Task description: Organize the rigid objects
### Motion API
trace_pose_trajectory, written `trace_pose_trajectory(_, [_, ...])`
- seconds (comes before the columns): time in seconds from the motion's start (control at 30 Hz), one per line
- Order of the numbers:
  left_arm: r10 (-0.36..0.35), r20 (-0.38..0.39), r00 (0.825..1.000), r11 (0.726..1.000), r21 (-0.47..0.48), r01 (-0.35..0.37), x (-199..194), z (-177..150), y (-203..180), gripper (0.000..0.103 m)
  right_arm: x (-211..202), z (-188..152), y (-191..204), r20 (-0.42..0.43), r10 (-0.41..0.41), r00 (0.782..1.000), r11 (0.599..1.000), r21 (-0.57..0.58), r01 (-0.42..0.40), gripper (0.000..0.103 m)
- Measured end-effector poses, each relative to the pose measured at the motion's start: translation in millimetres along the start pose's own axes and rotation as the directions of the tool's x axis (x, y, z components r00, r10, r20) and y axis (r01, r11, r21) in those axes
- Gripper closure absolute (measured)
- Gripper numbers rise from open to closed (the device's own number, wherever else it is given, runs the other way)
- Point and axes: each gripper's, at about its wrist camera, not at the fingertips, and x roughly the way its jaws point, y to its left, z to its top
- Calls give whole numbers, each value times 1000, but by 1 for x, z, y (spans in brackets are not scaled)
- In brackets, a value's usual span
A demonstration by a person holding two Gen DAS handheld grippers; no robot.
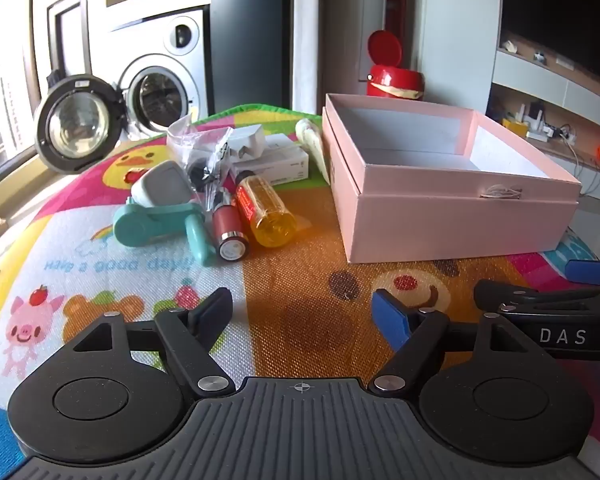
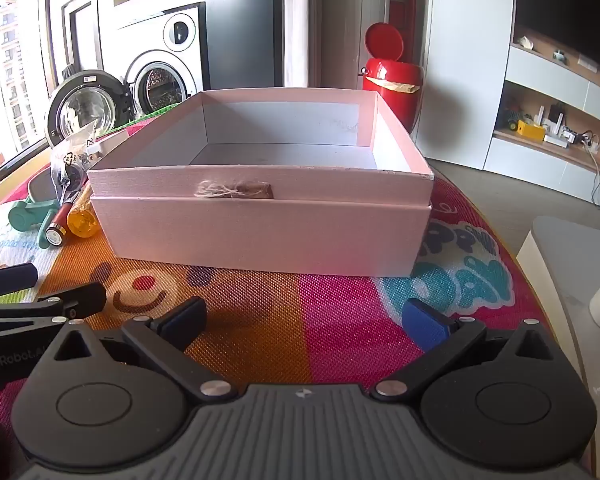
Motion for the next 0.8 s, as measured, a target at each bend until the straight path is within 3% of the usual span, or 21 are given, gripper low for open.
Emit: trace_pose_trajectory(0.8, [2, 1, 1000, 1000, 2, -2, 0, 0, 0, 21, 1, 0, 0, 0, 1, 1000, 1000, 1, -1, 0])
